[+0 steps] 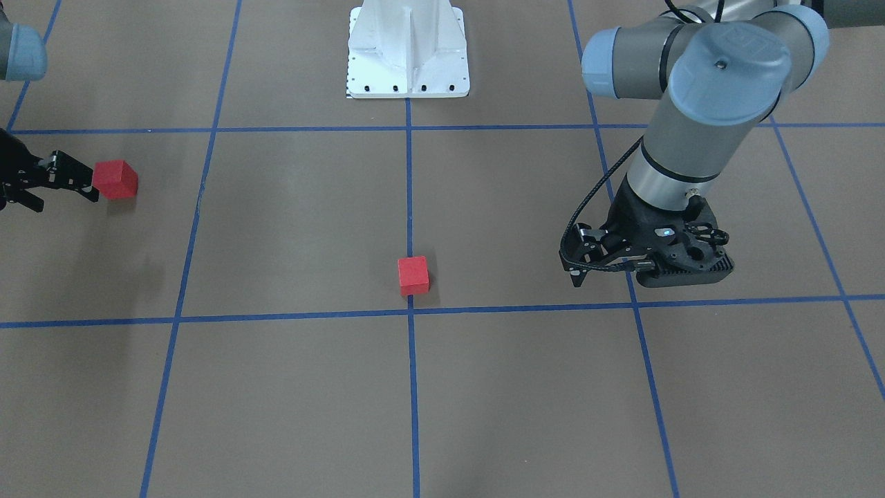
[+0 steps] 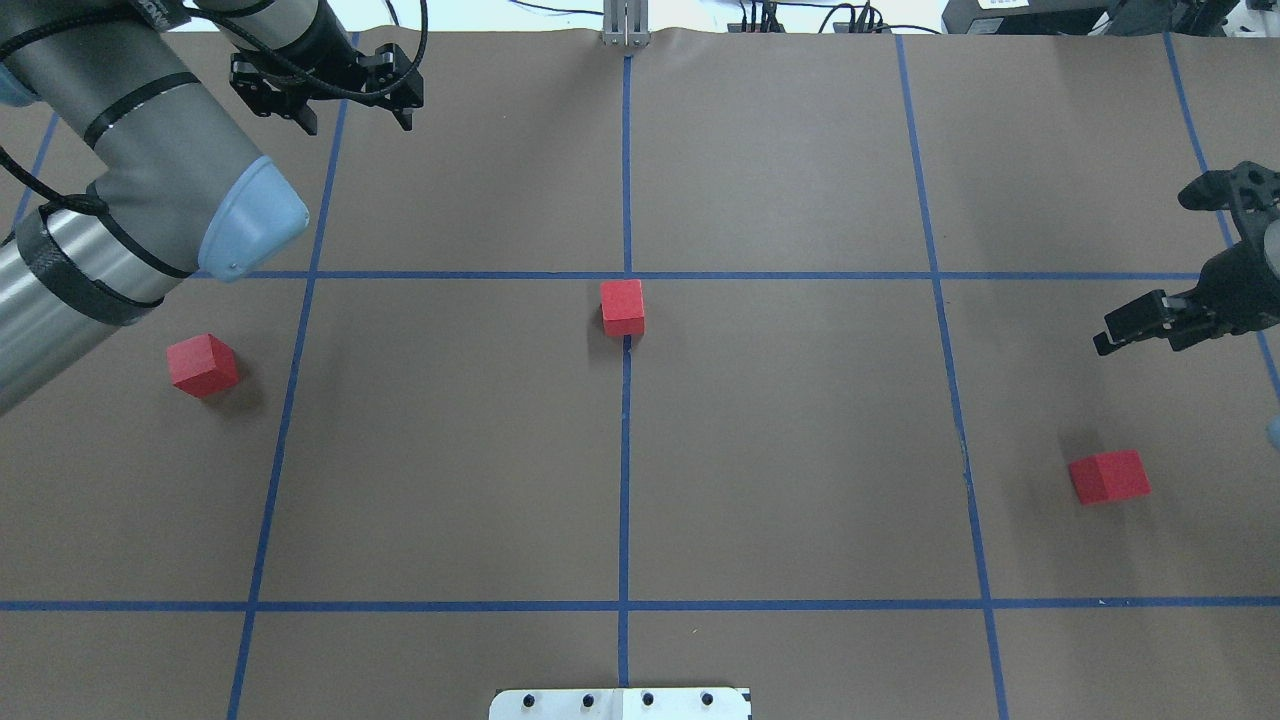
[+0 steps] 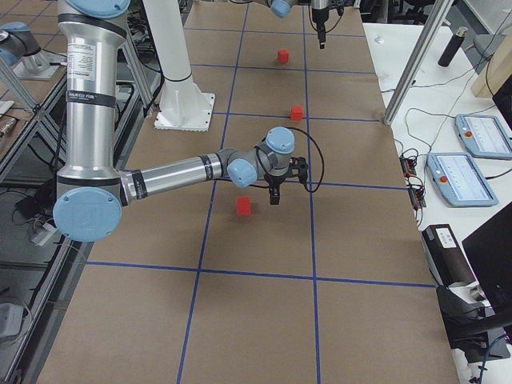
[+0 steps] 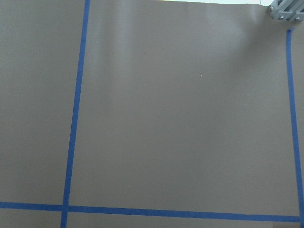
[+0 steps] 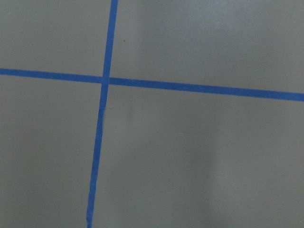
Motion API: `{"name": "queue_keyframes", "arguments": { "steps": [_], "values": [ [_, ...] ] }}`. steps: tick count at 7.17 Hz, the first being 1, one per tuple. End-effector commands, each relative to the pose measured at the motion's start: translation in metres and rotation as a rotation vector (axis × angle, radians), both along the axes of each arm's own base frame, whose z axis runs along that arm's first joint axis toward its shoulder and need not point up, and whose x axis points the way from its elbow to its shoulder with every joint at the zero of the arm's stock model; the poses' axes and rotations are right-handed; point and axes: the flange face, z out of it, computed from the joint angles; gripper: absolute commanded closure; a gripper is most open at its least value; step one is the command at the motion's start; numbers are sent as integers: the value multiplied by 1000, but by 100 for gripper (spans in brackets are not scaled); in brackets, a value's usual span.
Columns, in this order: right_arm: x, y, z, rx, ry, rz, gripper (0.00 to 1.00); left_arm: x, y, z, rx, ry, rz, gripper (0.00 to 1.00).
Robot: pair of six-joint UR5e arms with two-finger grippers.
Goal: Form red blocks into L shape at center
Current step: 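Open and withdraw the left gripper while the right gripper reaches toward its red cube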
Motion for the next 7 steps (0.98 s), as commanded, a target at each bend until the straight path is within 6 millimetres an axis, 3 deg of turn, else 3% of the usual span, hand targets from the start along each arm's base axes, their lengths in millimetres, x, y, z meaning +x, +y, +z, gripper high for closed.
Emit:
{"name": "queue_keyframes", "arguments": {
  "steps": [1,3,7],
  "values": [
    [-37,23,14,-27,83,2,1,0,0,7,-9,-6,0,0],
    [-54,35,17,-37,96,-26,1,0,-1,10,-12,-9,-2,0],
    [-66,57,31,-67,111,-82,1,1,-1,12,-13,-13,-1,0]
  ]
}}
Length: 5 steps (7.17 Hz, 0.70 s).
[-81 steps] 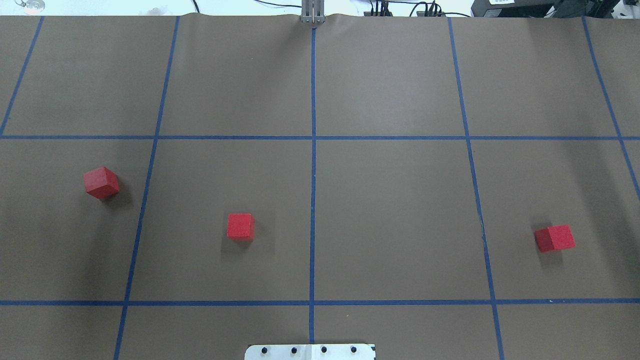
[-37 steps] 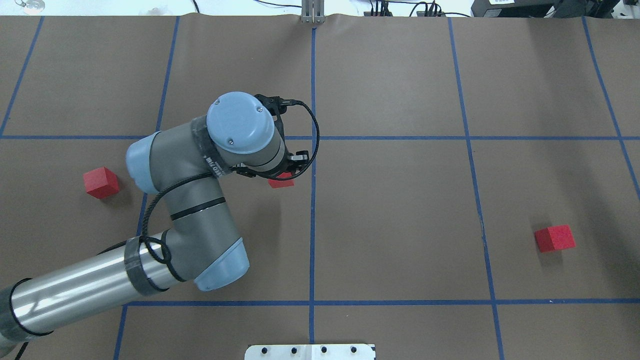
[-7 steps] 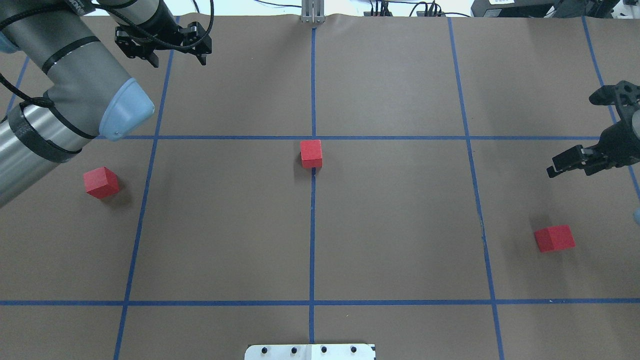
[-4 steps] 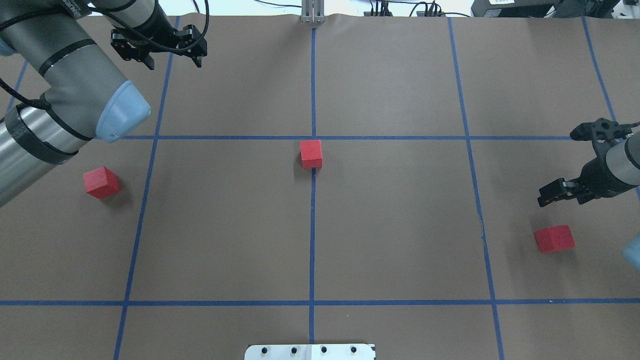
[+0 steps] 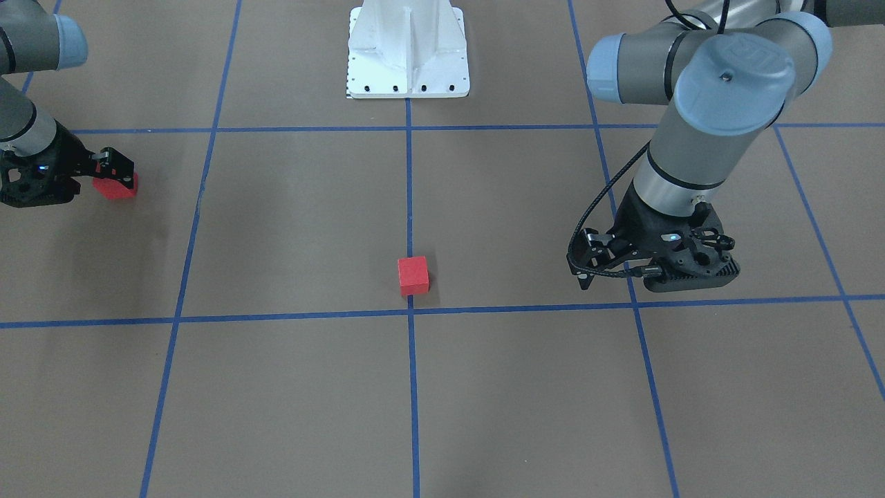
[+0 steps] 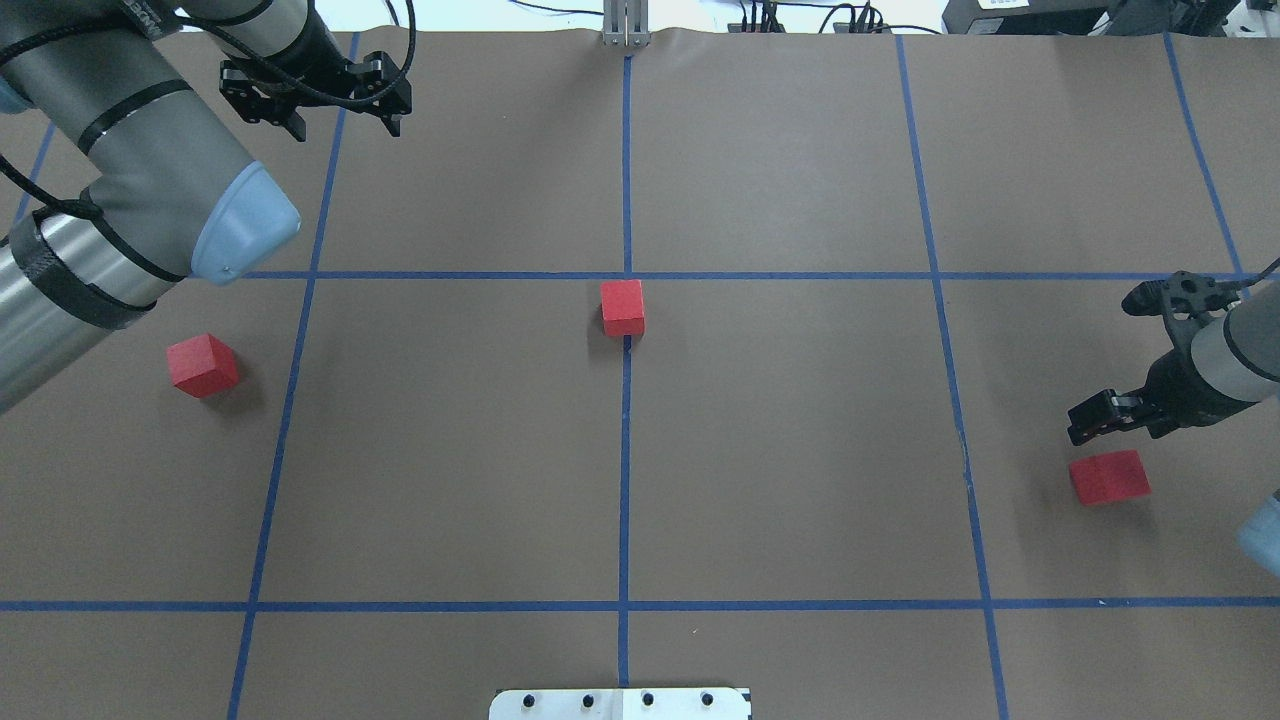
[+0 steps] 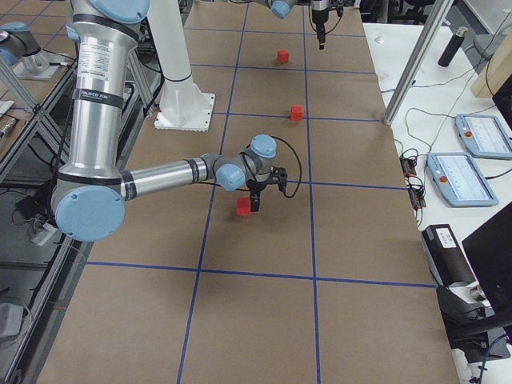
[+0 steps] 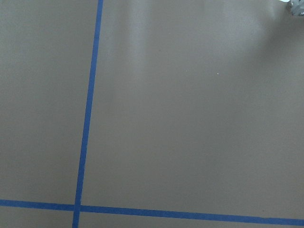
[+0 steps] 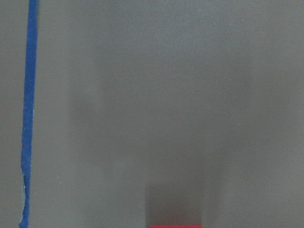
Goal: Form red blocks into L shape at center
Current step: 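Grasp the red cube near the right arm with the right gripper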
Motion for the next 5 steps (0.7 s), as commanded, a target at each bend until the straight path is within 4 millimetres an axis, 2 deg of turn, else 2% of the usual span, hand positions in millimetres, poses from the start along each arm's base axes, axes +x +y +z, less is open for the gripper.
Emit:
{"name": "queue_keyframes", "arguments": {
  "steps": [1,2,3,5],
  "values": [
    [-14,15,6,-14,6,-47,1,1,0,2,1,-2,3,0],
    [-16,18,7,-17,8,-54,1,1,0,2,0,-2,1,0],
    [-16,19,9,-21,13,-55,8,1,0,2,0,-2,1,0],
    [-11,23,17,-33,25,-55,36,2,1,3,-3,-3,2,0]
  ]
}}
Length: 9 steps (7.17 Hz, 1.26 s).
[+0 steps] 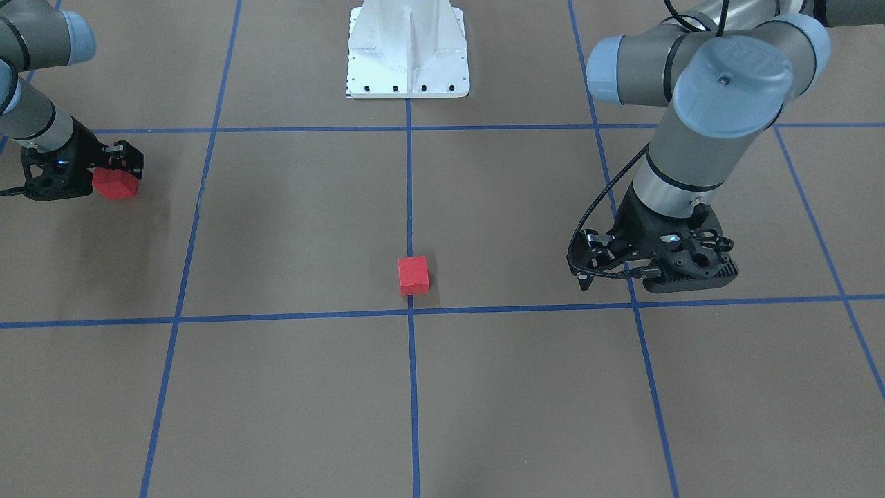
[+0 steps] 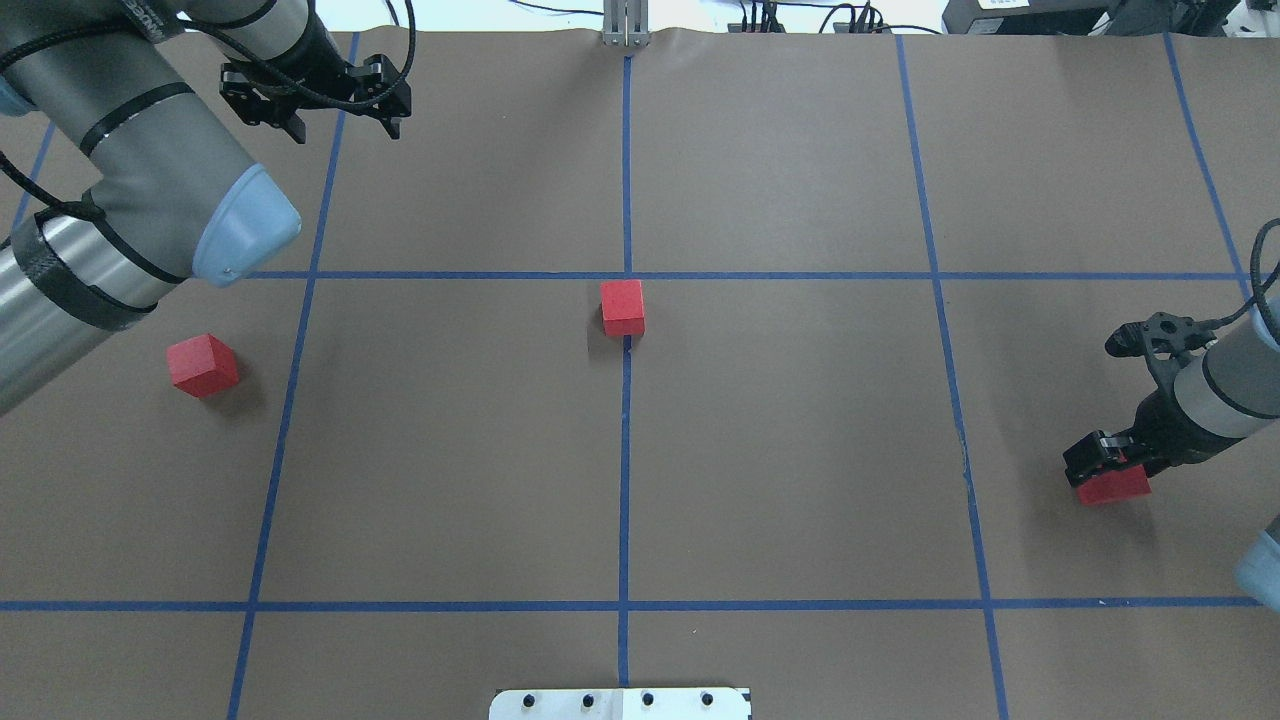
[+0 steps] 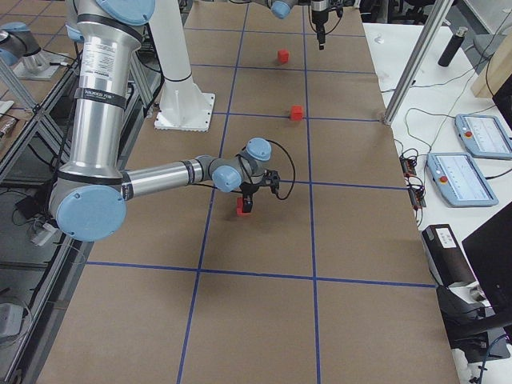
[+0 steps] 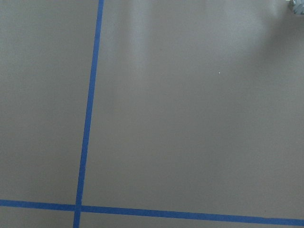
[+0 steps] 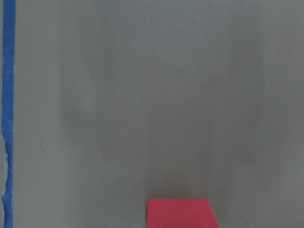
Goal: Form red blocks into L shape at center
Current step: 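Grasp the red cube near the right arm with the right gripper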
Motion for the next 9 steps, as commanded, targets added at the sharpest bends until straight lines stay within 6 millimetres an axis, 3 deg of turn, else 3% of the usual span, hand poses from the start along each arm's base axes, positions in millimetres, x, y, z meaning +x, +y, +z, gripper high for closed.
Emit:
{"name": "queue_keyframes", "arguments": {
  "steps": [1,2,3,5,6,7,8,9],
  "values": [
    [3,3,6,-11,8,0,51,0,0,0,-1,0,0,0],
    [6,6,7,-13,10,0,82,1,2,4,-5,-3,1,0],
    [9,5,-3,-3,-4,4,100,0,2,7,-4,-2,1,0],
    [45,-15,-38,-62,-76,70,100,-1,1,18,6,3,0,0],
    [31,-45,-78,-61,-120,73,100,-5,3,38,35,0,20,0],
    [0,-84,-134,-36,-128,71,100,-16,2,60,65,-4,31,0],
    [-35,-118,-201,-25,-129,53,100,-20,1,66,70,-2,26,0],
    [-81,-133,-266,9,-113,22,100,-21,0,69,69,-3,24,0]
  ]
}}
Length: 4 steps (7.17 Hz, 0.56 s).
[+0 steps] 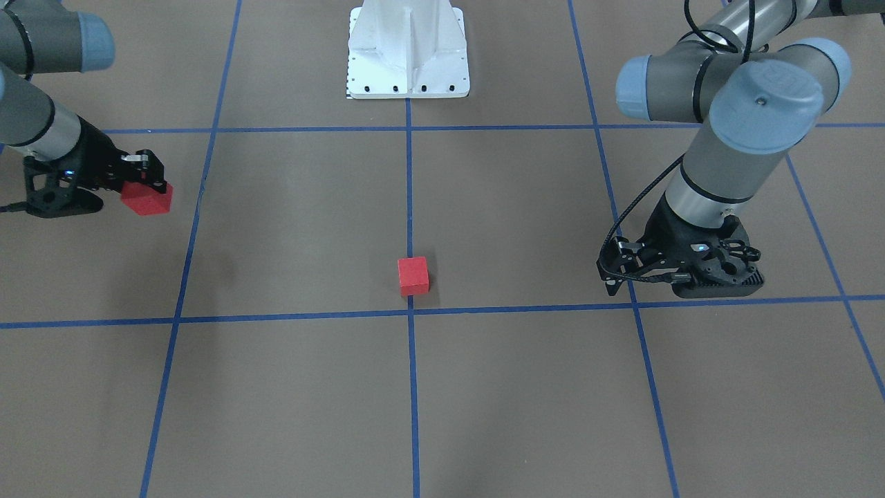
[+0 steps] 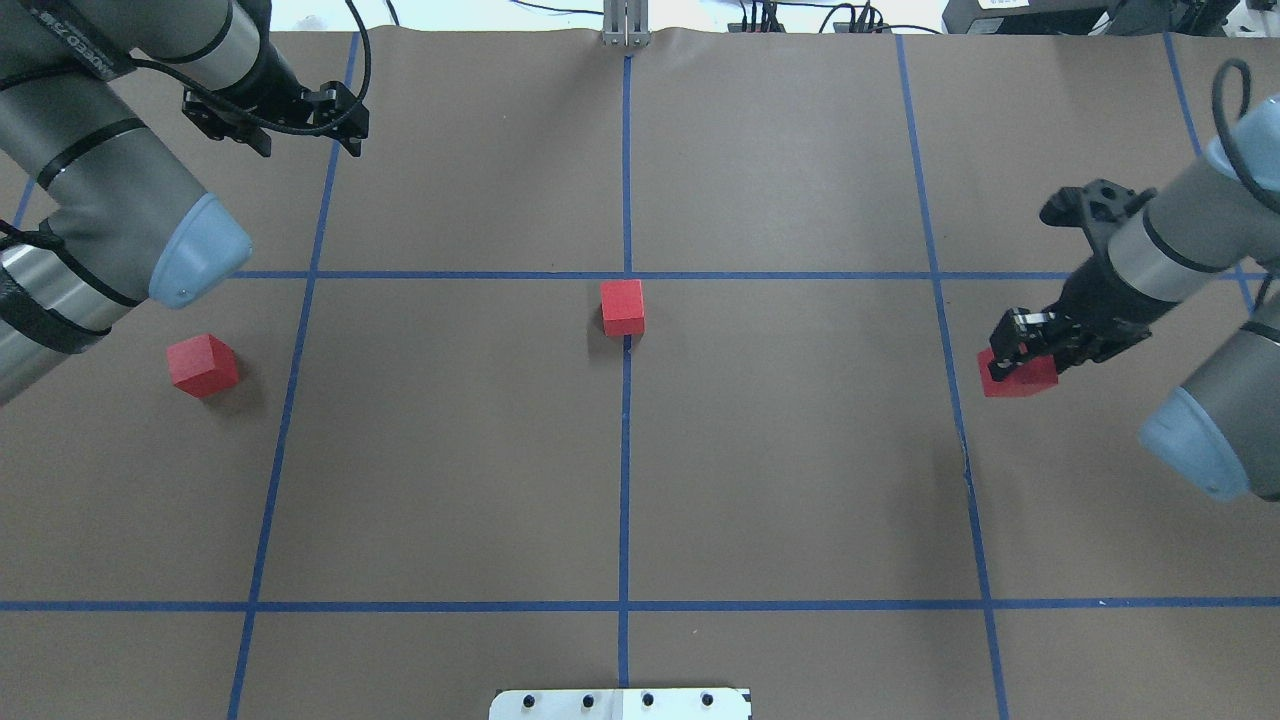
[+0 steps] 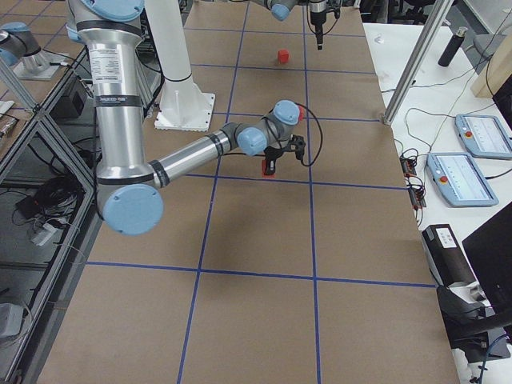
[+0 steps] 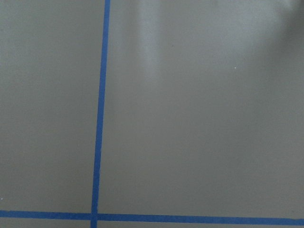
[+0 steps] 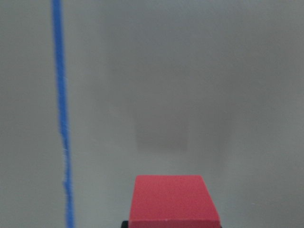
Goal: Form red blocks into L shape at center
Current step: 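Carry the red cube toward the placed cube at center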
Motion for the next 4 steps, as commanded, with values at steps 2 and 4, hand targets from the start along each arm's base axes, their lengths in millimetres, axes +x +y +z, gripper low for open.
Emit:
{"name": "queue_keyframes", "arguments": {
  "steps": [2,4],
  "values": [
    [-132,-36,-155,97,15,-82,100,-2,-1,15,-3,-8,2,0],
    [-211,-35,-188,53,31,-141,100,-1,-2,27,-3,-8,3,0]
  ]
}}
